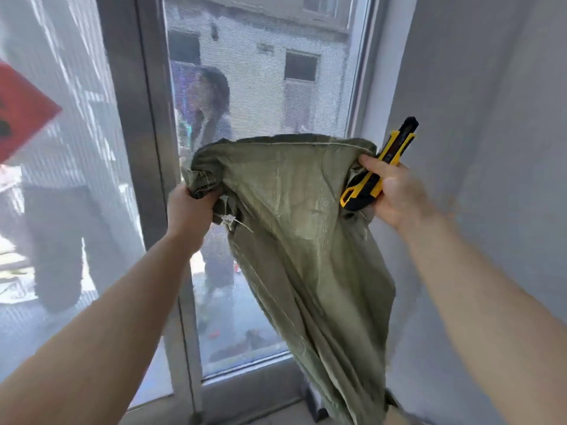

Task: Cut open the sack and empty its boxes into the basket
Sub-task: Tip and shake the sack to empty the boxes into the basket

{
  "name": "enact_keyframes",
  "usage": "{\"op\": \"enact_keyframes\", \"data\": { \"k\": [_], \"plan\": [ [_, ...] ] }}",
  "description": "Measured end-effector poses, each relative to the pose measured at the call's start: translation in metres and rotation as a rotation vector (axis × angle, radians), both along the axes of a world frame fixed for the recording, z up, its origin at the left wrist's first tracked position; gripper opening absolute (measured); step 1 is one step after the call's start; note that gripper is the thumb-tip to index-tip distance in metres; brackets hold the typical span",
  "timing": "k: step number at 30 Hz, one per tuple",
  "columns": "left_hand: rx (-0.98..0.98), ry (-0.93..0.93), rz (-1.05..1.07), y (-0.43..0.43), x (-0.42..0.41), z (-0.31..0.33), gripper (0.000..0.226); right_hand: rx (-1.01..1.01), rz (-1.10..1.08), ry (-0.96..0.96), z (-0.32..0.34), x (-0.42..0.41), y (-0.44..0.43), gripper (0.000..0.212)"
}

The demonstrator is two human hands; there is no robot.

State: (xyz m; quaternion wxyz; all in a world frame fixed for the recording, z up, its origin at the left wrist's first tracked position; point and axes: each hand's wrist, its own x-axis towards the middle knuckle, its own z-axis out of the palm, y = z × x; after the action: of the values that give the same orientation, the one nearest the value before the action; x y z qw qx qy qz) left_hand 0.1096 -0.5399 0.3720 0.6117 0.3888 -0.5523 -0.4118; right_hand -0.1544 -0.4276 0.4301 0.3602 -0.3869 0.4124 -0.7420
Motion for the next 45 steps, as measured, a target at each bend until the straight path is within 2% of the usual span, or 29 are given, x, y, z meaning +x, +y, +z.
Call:
{"op": "enact_keyframes", "data": {
  "k": [3,12,19,24,27,29,35,40,45],
  "plan": [
    [0.039,-0.042,0.15,-0.007,0.078,-0.01,0.005,0.027,0.115,-0.017,-0.011,0.064,-0.033,0.014],
    [0.092,-0.096,0.463,0.019,0.271,-0.037,0.011,0.101,0.446,-0.033,-0.044,0.239,-0.105,0.003],
    [0.192,-0.103,0.781,0.07,0.388,-0.077,0.011,0.212,0.726,0.012,-0.083,0.374,-0.14,0.023],
    [0.295,-0.117,1.068,0.114,0.46,-0.1,0.024,0.253,0.937,0.09,-0.104,0.467,-0.15,0.006],
    [0.312,-0.135,1.223,0.145,0.489,-0.108,0.013,0.254,1.077,0.124,-0.112,0.52,-0.153,0.008],
    [0.336,-0.137,1.364,0.172,0.509,-0.116,0.008,0.259,1.197,0.149,-0.12,0.561,-0.151,0.007],
    [0.427,-0.074,1.649,0.256,0.551,-0.142,0.025,0.275,1.445,0.203,-0.146,0.679,-0.114,0.011],
    [0.465,-0.023,1.775,0.314,0.594,-0.165,0.027,0.319,1.562,0.21,-0.167,0.772,-0.073,0.012],
    [0.496,0.053,1.817,0.362,0.671,-0.192,0.024,0.332,1.61,0.254,-0.185,0.871,-0.03,0.009]
  ]
}}
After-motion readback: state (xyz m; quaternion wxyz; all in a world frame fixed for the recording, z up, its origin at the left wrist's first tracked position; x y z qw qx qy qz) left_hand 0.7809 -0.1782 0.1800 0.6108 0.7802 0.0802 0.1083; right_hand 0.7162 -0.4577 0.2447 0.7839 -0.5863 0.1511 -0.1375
